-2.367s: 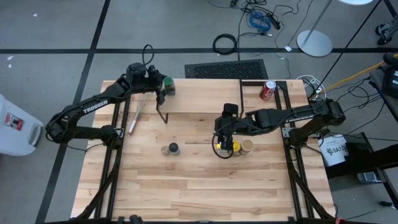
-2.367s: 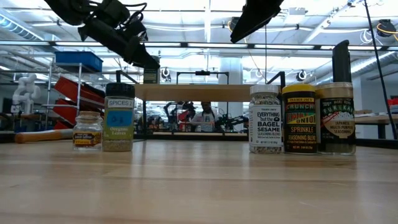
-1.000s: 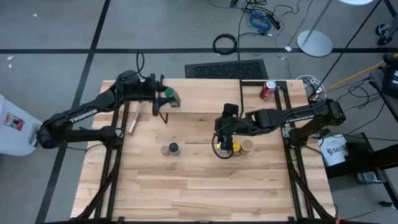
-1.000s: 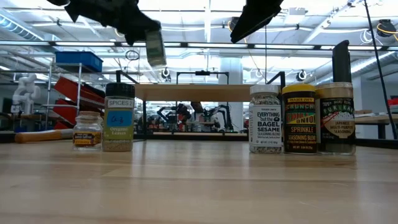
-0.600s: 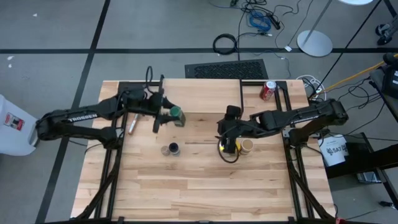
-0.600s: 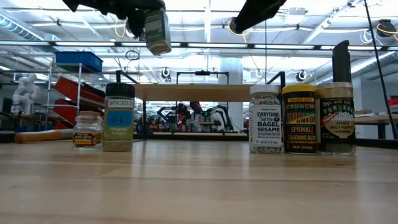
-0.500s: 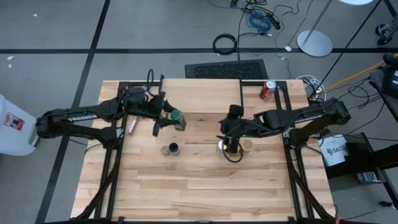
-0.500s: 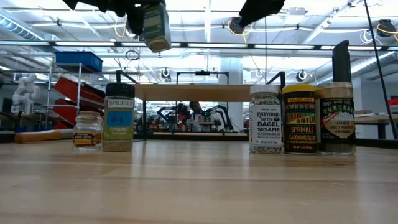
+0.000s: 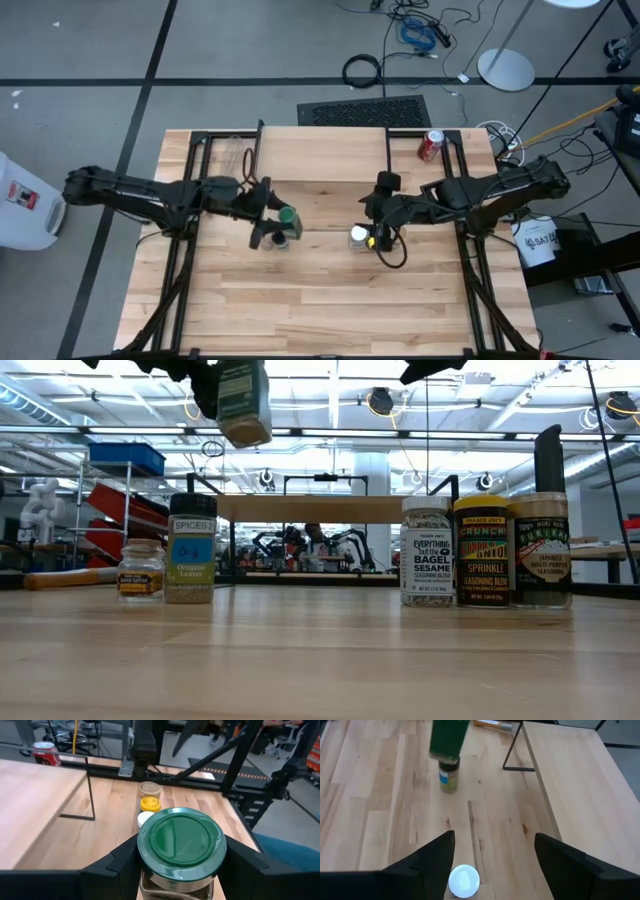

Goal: Shelf spices
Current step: Remove the green seasoning bottle from the shelf

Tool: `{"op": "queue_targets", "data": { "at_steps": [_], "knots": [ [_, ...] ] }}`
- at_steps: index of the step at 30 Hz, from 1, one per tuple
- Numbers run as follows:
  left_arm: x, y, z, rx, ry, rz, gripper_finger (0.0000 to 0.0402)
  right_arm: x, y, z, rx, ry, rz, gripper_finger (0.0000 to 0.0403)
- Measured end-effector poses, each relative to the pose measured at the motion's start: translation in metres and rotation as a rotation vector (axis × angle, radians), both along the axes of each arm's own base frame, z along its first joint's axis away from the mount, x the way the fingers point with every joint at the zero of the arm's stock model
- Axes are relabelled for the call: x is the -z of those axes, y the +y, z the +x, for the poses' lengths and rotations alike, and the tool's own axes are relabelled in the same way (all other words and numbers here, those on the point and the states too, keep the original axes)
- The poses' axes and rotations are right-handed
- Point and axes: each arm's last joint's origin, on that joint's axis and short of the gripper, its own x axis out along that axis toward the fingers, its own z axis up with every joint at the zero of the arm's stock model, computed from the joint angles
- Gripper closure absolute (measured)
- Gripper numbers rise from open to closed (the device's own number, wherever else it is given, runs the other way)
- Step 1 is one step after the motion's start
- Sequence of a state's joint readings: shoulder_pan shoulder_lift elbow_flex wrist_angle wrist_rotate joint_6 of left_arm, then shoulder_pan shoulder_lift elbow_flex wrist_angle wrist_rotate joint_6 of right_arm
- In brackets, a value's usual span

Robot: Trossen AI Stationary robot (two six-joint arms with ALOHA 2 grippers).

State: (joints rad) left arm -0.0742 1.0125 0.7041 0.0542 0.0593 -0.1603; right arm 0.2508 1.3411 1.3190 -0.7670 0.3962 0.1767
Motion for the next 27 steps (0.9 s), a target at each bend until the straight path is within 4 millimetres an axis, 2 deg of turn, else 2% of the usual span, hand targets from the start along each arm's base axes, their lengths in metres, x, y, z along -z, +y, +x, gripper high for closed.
{"op": "queue_targets", "data": {
  "at_steps": [13,27],
  "knots": [
    [0.026,-0.038,0.035,-0.011,-0.013,-0.005,0.0191,0.003,0.001,-0.004,0.044,0.035,0.040,0.0140],
    [0.075,-0.075,0.059,-0.054,0.080,0.044,0.0191,0.004,0.001,-0.004,0.045,0.043,0.039,0.0140]
  ]
}}
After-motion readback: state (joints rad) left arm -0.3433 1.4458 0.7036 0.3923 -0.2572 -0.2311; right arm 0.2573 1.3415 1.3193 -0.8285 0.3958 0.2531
